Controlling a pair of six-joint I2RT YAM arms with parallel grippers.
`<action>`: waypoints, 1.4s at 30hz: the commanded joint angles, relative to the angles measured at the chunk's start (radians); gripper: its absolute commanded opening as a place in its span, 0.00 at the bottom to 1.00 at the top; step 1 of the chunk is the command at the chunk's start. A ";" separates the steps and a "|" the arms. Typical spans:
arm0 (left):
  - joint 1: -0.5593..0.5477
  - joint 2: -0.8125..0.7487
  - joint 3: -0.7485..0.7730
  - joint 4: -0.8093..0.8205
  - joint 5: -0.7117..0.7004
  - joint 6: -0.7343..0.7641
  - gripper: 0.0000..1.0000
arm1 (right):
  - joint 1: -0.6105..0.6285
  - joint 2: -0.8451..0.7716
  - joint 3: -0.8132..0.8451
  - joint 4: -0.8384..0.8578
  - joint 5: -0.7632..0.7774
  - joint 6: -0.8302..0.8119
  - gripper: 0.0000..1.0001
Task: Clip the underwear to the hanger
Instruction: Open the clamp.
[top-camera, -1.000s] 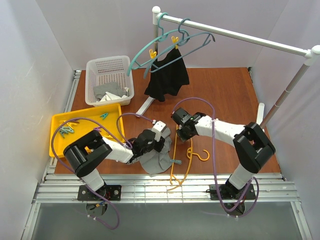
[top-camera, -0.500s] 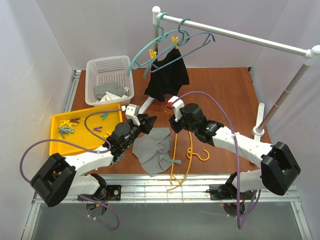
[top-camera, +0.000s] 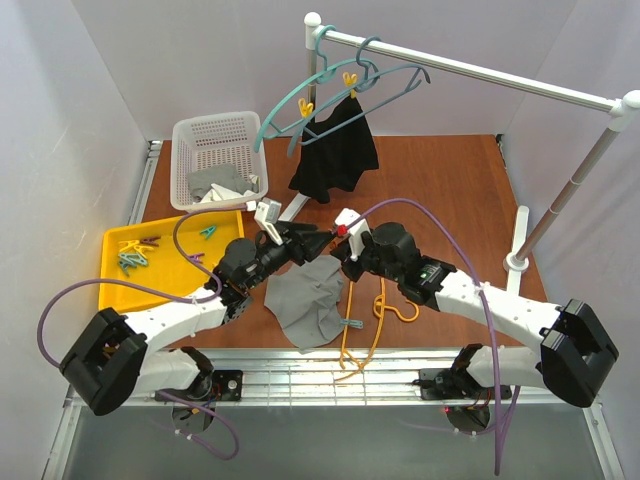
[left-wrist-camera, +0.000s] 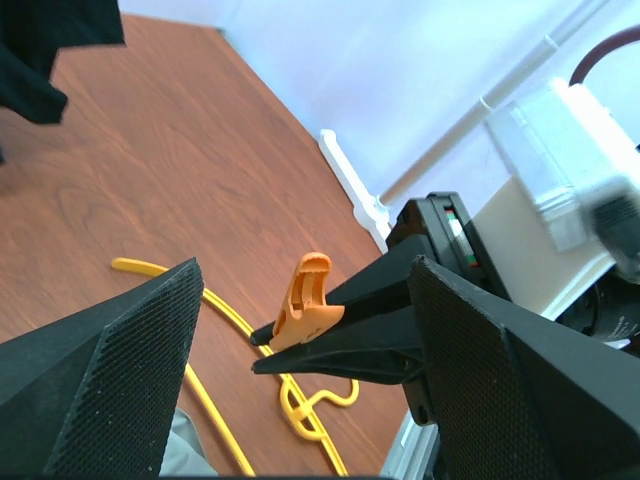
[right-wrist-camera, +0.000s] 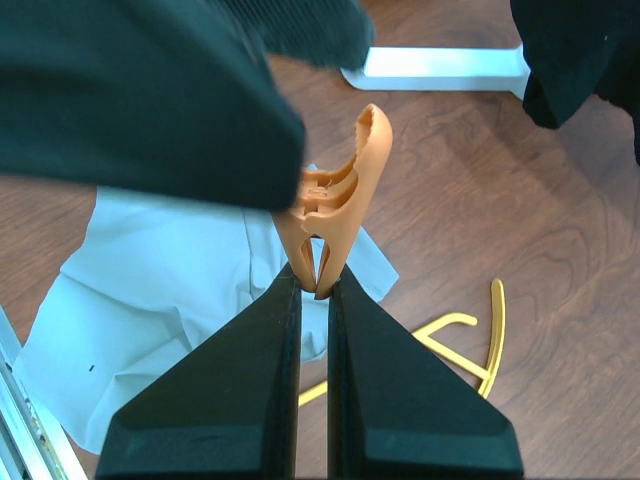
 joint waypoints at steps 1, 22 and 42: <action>-0.011 0.010 0.050 -0.062 0.042 -0.019 0.76 | 0.017 0.001 -0.002 0.079 -0.011 -0.022 0.01; -0.040 0.089 0.082 -0.116 -0.089 0.022 0.10 | 0.080 -0.093 -0.046 0.118 -0.026 -0.028 0.01; -0.019 -0.076 -0.149 0.307 0.068 -0.044 0.00 | 0.073 -0.332 -0.186 0.349 0.178 0.105 0.99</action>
